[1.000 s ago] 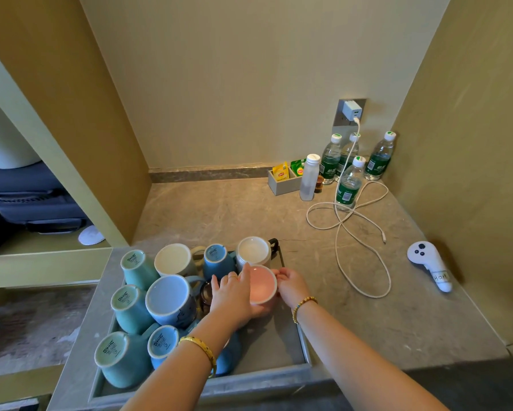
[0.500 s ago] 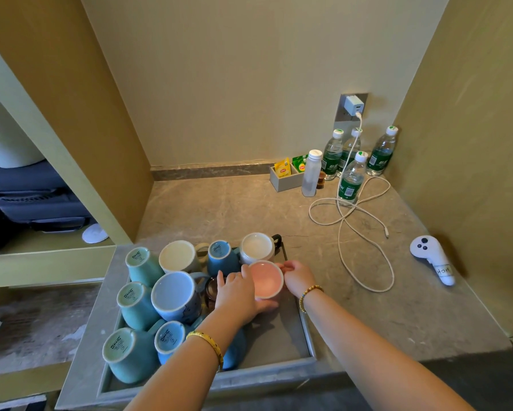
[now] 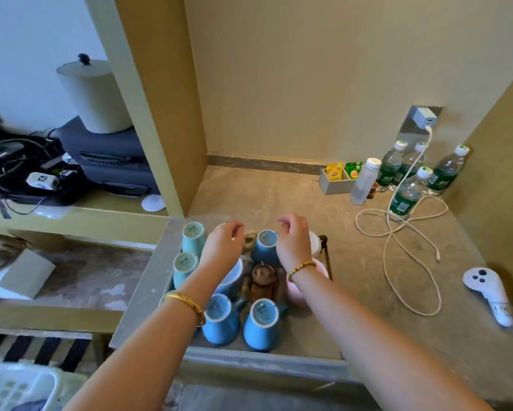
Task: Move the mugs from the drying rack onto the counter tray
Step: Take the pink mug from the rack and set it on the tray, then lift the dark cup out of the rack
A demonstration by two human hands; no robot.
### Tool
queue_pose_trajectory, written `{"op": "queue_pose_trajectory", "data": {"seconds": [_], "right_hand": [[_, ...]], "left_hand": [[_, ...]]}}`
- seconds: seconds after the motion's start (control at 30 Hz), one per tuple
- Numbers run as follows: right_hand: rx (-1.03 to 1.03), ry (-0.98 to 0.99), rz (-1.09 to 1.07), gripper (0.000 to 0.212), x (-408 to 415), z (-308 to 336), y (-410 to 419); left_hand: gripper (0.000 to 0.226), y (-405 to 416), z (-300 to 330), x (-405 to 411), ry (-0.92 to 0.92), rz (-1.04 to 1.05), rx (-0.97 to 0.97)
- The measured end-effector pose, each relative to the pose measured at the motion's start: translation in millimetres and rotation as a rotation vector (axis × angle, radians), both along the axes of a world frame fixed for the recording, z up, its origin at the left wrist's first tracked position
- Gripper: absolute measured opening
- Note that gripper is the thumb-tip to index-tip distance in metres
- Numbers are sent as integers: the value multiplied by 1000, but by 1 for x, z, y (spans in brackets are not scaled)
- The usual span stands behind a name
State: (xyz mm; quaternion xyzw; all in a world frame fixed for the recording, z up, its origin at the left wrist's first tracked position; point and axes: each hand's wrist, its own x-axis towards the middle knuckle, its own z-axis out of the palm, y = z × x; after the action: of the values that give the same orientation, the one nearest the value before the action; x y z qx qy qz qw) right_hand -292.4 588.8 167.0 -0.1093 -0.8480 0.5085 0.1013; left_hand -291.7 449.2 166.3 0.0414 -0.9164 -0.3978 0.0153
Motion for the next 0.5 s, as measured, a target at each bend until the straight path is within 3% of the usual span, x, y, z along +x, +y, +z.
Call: {"op": "queue_pose_trajectory", "data": {"seconds": [0.23, 0.5], "right_hand": [[30, 48, 377, 22, 11, -1, -138], [108, -131, 791, 24, 68, -24, -349]], "left_hand": [[25, -127, -2, 33, -4, 250, 43], [31, -328, -30, 124, -132, 510, 44]]}}
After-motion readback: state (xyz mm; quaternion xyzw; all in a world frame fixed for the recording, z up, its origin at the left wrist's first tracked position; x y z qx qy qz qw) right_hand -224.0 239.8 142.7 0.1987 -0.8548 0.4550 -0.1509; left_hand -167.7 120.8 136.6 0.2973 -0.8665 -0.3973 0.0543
